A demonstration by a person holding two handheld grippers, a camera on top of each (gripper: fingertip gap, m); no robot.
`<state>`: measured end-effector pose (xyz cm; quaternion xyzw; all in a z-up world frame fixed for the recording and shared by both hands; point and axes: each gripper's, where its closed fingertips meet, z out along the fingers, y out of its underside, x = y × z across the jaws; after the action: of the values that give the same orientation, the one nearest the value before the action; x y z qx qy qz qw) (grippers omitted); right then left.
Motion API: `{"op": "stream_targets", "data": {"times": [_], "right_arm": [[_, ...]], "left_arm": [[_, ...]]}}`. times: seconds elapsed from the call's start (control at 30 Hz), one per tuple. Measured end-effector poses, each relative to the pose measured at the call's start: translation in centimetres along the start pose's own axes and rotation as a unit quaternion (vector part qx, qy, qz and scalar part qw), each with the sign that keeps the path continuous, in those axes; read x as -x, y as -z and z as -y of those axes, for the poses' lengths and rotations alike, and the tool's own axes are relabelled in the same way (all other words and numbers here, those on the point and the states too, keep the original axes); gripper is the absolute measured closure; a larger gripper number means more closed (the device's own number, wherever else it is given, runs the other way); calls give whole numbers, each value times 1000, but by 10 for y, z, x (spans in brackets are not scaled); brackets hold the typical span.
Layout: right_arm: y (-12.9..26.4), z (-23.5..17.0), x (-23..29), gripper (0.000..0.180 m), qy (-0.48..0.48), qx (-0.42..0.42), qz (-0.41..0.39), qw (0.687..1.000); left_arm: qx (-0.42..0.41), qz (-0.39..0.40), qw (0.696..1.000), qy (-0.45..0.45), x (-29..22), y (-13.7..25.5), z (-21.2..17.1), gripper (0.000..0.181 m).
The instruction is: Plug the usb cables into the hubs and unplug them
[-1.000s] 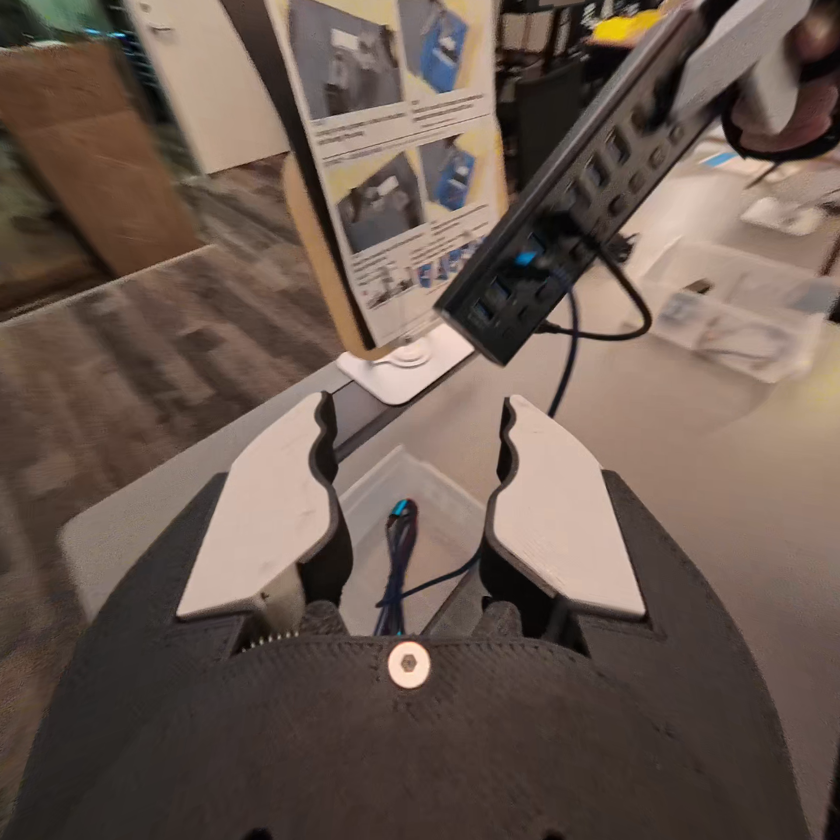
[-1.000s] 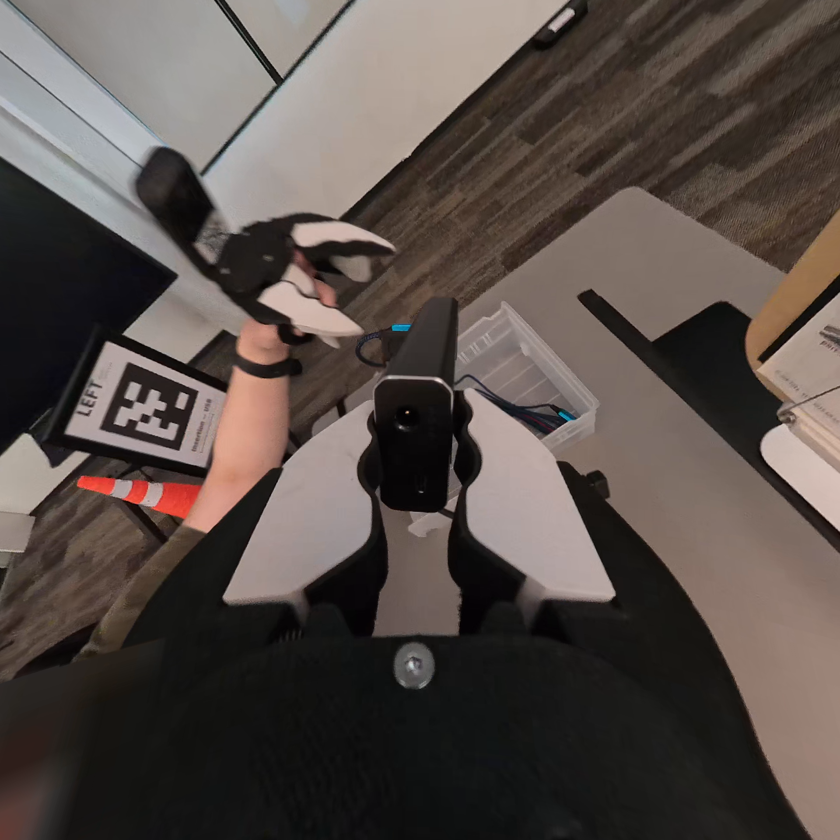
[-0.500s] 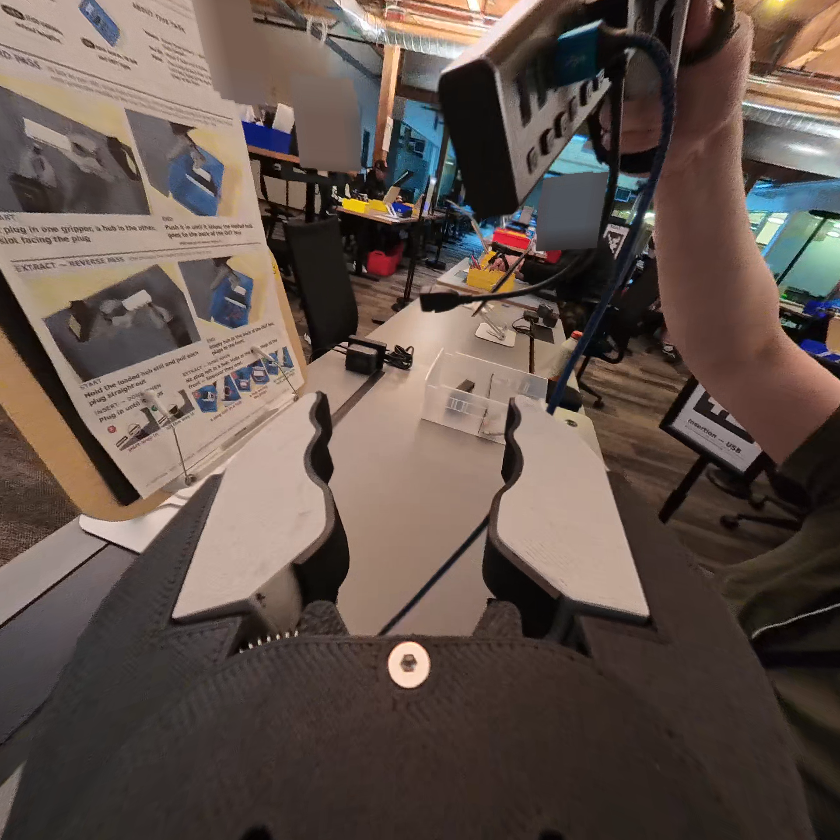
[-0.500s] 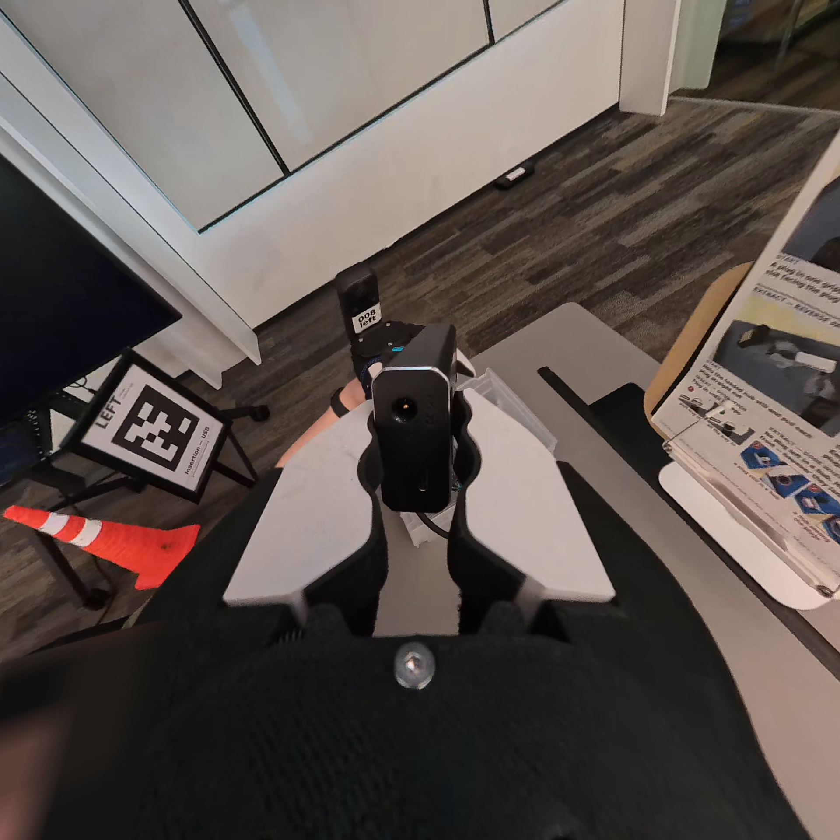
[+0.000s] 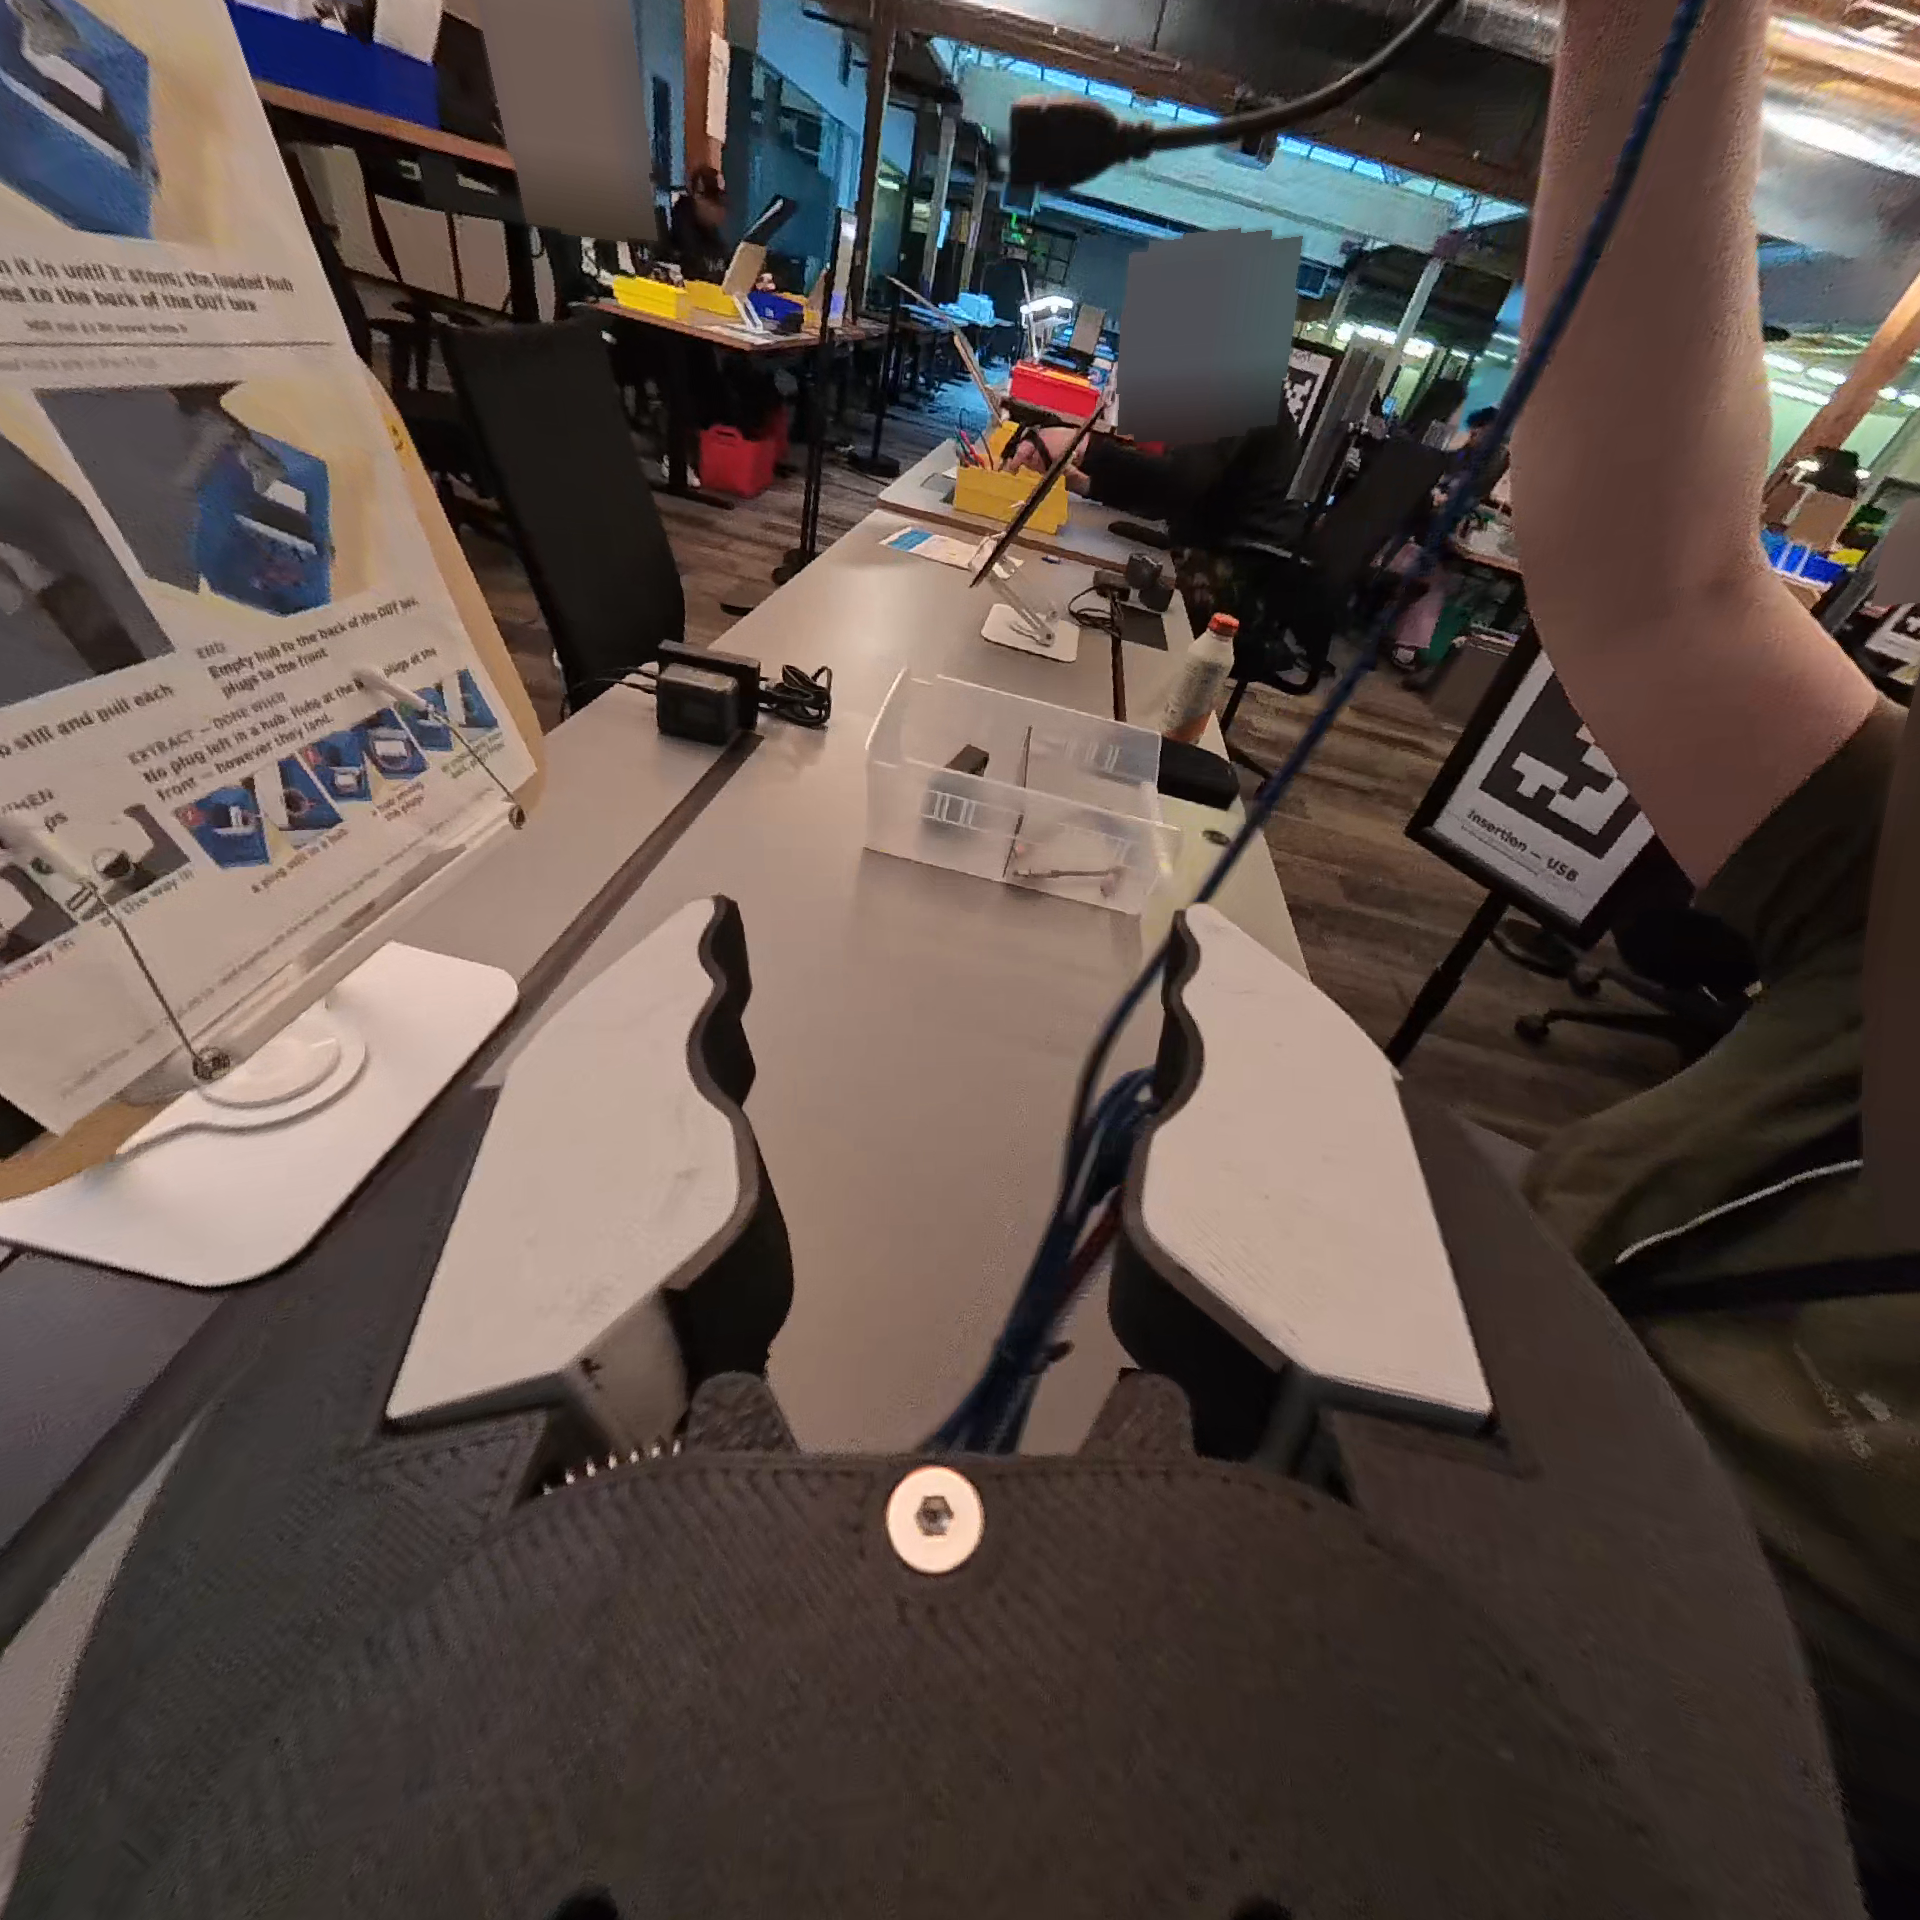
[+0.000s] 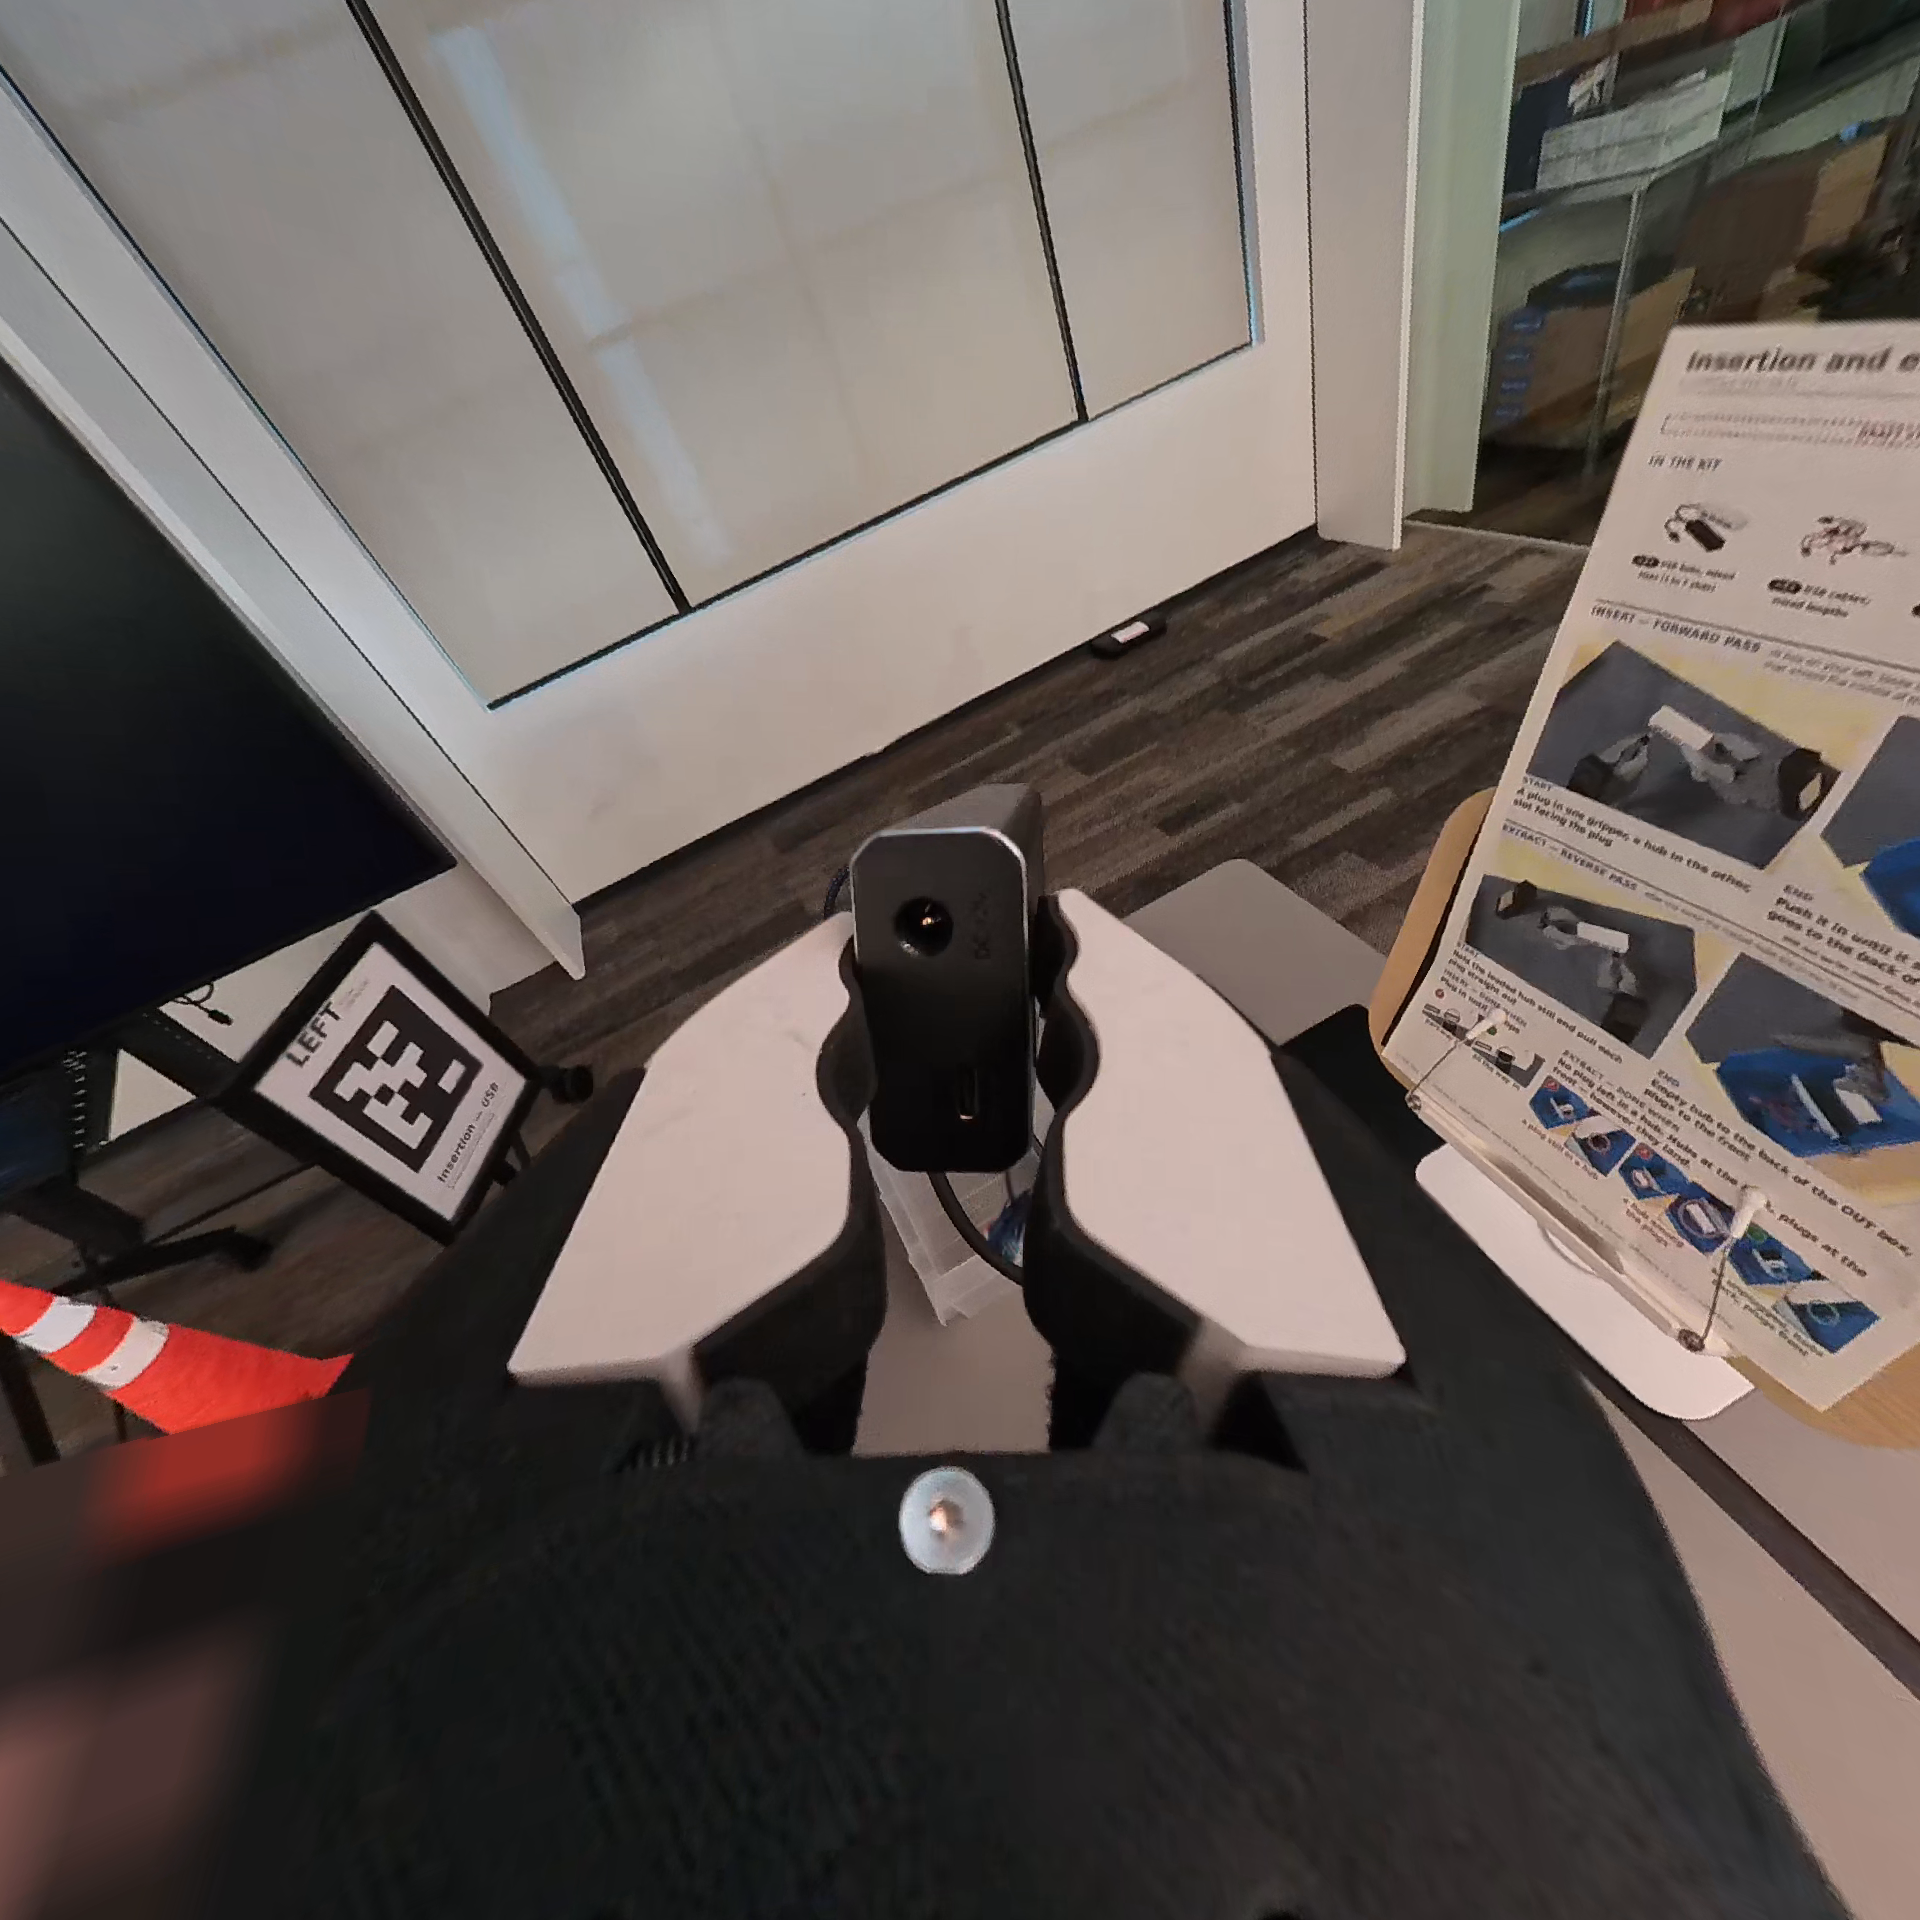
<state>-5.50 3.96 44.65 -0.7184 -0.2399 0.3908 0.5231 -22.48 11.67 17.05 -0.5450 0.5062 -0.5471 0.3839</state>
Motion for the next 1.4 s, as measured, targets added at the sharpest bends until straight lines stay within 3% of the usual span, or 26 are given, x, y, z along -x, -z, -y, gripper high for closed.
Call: {"op": "stream_targets", "data": {"times": [0.23, 0.47, 0.73, 0.87, 0.97, 1.03, 1.13, 1.23, 1.3, 1.4], "right_arm": [[25, -6, 6, 152, 17, 10, 10, 1000], [18, -83, -20, 152, 21, 139, 24, 990], [10, -152, -35, 151, 14, 217, 79, 973], [5, -180, -42, 151, 24, 260, 88, 961], [2, -192, -43, 151, 25, 281, 104, 954], [2, -199, -47, 151, 43, 298, 106, 948], [3, -209, -53, 151, 42, 324, 107, 939], [3, -221, -57, 151, 44, 348, 114, 929], [3, -228, -62, 151, 55, 366, 110, 923], [6, -236, -67, 151, 49, 386, 112, 914]], "left_arm": [[-44, -16, 999, -11, -14, -20, 39, 107], [-31, -36, 998, -52, -47, -67, 54, 101], [53, -80, 991, -98, -84, -139, 23, 95], [96, -102, 985, -101, -92, -164, 1, 105], [139, -113, 978, -107, -90, -179, -27, 128], [136, -142, 975, -102, -96, -186, -38, 150], [124, -149, 977, -86, -97, -199, -51, 150], [122, -163, 977, -63, -98, -211, -66, 134], [115, -173, 976, -62, -100, -218, -74, 148], [97, -179, 977, -59, -101, -226, -79, 148]]}}
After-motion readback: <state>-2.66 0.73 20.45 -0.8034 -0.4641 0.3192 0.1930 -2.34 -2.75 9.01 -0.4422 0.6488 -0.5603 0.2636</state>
